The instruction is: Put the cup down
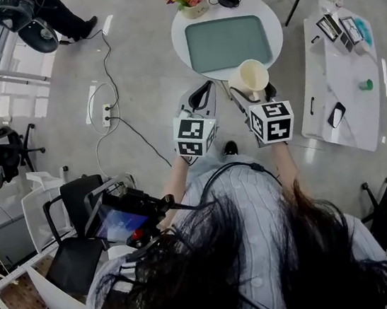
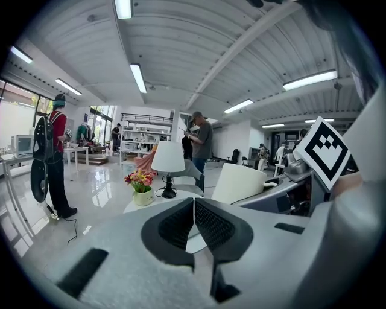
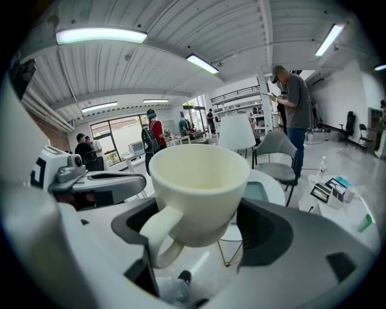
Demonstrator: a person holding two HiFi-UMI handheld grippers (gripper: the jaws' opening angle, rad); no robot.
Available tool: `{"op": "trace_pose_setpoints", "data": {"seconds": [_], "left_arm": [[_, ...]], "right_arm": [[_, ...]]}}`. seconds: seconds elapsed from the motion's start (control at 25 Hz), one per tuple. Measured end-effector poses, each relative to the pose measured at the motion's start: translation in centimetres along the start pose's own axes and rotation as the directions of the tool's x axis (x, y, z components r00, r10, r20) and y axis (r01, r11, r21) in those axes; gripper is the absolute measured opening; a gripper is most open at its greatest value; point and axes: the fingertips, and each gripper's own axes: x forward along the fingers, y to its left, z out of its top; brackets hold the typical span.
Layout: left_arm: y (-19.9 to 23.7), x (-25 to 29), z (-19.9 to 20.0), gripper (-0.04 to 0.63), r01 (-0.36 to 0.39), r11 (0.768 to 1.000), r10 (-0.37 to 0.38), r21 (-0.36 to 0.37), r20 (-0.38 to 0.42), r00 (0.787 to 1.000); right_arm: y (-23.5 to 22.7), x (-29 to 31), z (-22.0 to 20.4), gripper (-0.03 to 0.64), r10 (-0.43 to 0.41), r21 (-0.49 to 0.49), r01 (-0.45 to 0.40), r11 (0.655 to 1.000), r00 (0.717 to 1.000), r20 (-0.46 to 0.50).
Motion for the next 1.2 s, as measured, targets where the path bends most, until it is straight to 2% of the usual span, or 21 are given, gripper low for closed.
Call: {"op": "trace_pose_setpoints", "data": {"seconds": [0.32,0.6,0.8,1.2], "left_arm": [[2.3,3.6,0.4,0.018,0.053,0.998,-0.053,0.020,-0.017,0.998],[5.8,8.5,1.6,0.018,0.119,0.992,-0.118,0.031,-0.037,0.992],[7.9,11.9,1.5,0.018,0.161,0.986,-0.159,0.035,-0.071,0.985],[9.8,17.0,0.0,0.018,0.243,0.969,-0.235,0.045,-0.143,0.961]], "right_arm": [[-1.5,2.9,1.2,0.383,-0.046,0.044,0.046,0.998,0.999,0.003],[-4.1,7.0,2.1,0.383,-0.129,0.094,0.129,0.987,0.992,-0.006],[-6.2,10.0,2.8,0.383,-0.171,0.149,0.170,0.974,0.985,-0.009],[-9.9,14.3,2.4,0.383,-0.252,0.170,0.260,0.951,0.965,-0.067]]}}
